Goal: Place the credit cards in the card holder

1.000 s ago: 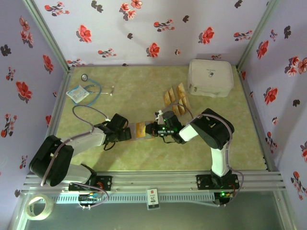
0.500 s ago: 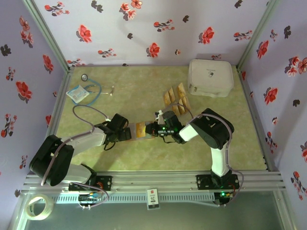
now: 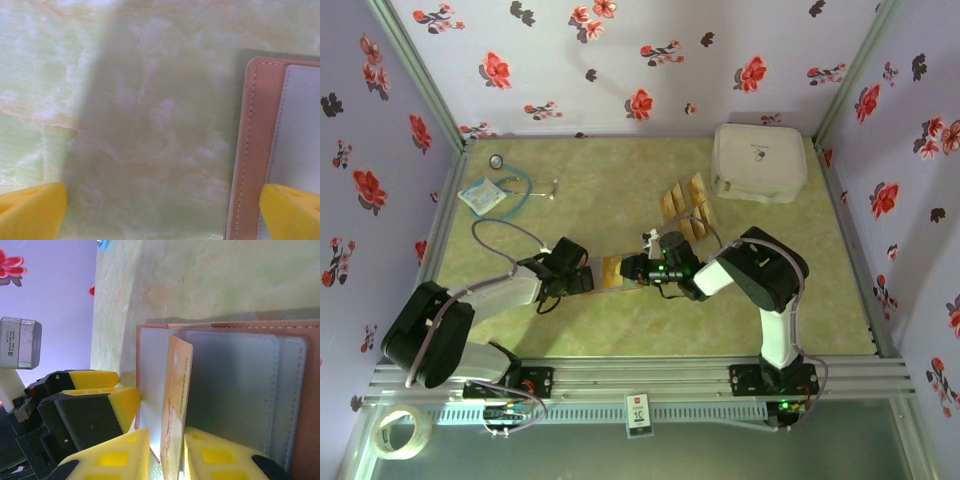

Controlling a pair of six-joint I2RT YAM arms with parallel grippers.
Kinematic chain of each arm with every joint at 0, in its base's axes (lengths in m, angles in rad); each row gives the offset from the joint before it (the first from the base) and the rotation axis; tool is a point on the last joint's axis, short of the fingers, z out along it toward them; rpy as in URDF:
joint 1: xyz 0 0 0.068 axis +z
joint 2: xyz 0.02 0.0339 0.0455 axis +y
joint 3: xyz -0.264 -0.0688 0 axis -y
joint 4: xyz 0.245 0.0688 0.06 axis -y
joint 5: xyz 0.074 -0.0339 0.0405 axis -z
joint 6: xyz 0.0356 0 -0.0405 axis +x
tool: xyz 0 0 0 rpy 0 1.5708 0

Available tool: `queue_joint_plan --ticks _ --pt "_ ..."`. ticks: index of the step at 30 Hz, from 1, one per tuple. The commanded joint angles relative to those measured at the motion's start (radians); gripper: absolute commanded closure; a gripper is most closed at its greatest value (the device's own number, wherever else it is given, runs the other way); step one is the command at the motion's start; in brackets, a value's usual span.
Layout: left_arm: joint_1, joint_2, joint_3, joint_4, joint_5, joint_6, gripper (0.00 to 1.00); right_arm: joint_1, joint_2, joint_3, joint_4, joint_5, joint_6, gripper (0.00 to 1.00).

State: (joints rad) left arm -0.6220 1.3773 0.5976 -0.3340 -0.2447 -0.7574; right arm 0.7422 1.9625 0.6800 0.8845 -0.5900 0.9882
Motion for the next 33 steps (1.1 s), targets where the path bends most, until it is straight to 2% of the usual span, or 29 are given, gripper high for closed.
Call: queue_joint_plan --ticks 1,11,16,24,26,33 --pt "-0.005 0.026 -0.009 -0.03 0.0 -0.016 0.0 -0.001 0.001 -0.034 -0.12 0.032 -0.023 0.78" --pt "-0.005 0.026 -0.009 -0.03 0.0 -0.014 0.0 -0.003 0.003 -0.04 -0.138 0.045 -0.031 0.8" --pt "-0.005 0.029 -0.012 -0.025 0.0 -0.015 0.0 -0.003 0.011 -0.022 -0.163 0.04 -0.037 0.89" --pt "-0.005 0.032 -0.012 -0.021 0.001 -0.015 0.0 0.0 0.016 -0.004 -0.183 0.028 -0.043 0.88" --pt "-0.005 0.033 -0.011 -0.02 0.0 -0.015 0.0 0.003 0.015 0.003 -0.191 0.025 -0.045 0.86" --pt "-0.006 0.035 -0.013 -0.014 0.001 -0.017 0.0 0.003 -0.016 0.017 -0.253 0.037 -0.071 0.68"
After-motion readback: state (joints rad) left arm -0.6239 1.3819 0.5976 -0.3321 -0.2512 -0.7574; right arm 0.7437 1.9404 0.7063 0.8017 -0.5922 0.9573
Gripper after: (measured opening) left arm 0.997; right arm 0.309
